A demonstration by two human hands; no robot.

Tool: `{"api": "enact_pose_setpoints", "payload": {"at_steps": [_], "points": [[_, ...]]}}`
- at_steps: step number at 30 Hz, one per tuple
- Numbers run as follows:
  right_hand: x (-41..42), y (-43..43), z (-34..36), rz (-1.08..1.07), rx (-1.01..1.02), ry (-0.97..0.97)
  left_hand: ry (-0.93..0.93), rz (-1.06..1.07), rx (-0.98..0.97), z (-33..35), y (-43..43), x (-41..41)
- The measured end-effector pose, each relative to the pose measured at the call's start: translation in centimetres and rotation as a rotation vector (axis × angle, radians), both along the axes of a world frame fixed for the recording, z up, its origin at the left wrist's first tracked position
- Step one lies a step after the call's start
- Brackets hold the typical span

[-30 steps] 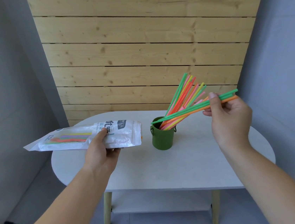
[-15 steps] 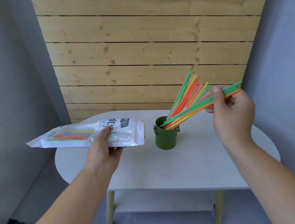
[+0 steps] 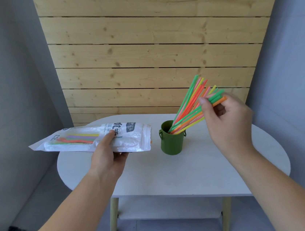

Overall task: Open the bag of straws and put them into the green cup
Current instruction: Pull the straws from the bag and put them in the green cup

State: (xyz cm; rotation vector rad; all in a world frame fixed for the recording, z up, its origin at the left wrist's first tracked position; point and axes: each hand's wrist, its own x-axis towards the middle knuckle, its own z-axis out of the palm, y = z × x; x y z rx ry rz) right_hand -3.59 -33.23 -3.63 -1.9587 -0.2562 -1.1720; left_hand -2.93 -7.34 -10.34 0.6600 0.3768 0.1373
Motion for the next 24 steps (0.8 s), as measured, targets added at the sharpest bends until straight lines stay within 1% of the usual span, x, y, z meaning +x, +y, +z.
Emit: {"api": "enact_pose_setpoints", "payload": {"at_steps": [3, 7, 10, 17, 20, 24], "points": [[0.0, 0.2, -0.3, 0.014, -0.032, 0.023, 0.000, -0.005, 0.005, 0.0, -0.1, 0.0], [0.1, 0.6, -1.1, 0.054, 0.047, 0.116, -0.005, -0.008, 0.009, 0.0, 0.0, 0.0], [0.4, 0.7, -2.0, 0.035, 0.037, 0.154, -0.013, -0.016, 0.015, 0.0, 0.1, 0.0], [2.5, -0.1, -2.9, -0.017, 0.099, 0.256, -0.013, -0.015, 0.002, -0.2, 0.0, 0.1], [3.9, -0.3, -3.0, -0.002, 0.163, 0.310, -0.009, -0.023, -0.003, -0.2, 0.1, 0.1], [5.2, -0.3, -3.6, 0.024, 0.180, 0.380, -0.005, -0.026, -0.010, -0.4, 0.3, 0.1]]}}
